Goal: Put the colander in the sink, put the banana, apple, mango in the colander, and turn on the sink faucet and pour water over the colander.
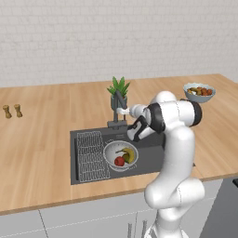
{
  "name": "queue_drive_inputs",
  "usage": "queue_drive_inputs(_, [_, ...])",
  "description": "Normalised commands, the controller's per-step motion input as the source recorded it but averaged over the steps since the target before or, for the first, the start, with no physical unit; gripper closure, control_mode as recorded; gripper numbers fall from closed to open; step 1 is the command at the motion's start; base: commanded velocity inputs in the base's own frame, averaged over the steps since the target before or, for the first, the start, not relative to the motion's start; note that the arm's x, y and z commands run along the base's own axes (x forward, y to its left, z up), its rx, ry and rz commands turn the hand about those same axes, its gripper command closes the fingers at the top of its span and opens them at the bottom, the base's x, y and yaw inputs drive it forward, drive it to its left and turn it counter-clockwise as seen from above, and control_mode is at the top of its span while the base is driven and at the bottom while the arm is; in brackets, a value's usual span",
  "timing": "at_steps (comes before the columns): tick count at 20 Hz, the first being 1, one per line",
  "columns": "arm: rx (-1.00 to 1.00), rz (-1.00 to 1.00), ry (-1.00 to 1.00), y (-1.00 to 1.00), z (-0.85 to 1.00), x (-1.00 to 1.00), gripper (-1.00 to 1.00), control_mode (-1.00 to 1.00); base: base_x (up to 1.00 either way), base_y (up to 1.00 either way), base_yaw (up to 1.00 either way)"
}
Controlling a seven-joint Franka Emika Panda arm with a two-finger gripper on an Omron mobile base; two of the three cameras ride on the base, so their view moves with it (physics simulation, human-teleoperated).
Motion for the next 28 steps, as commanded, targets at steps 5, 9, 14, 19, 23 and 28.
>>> queue_drive_inputs(5, [0.03, 0.0, 0.0, -0.07, -0.08, 0.24, -1.0, -1.0, 0.0, 0.0, 0.0])
queue_drive_inputs(9, [0.03, 0.0, 0.0, -0.19, -0.11, 0.14, -1.0, -1.0, 0.0, 0.0, 0.0])
queue_drive_inputs(14, [0.03, 0.02, 0.0, -0.26, 0.0, 0.0, -1.0, -1.0, 0.0, 0.0, 0.0])
queue_drive_inputs(19, [0.01, 0.04, 0.0, -0.74, 0.0, 0.0, -1.0, -1.0, 0.0, 0.0, 0.0])
queue_drive_inputs(23, [0.02, 0.08, -0.02, -0.96, 0.0, 0.0, -1.0, -1.0, 0.0, 0.0, 0.0])
queue_drive_inputs(28, [0.03, 0.09, -0.04, -1.0, 0.0, 0.0, -1.0, -1.0, 0.0, 0.0, 0.0])
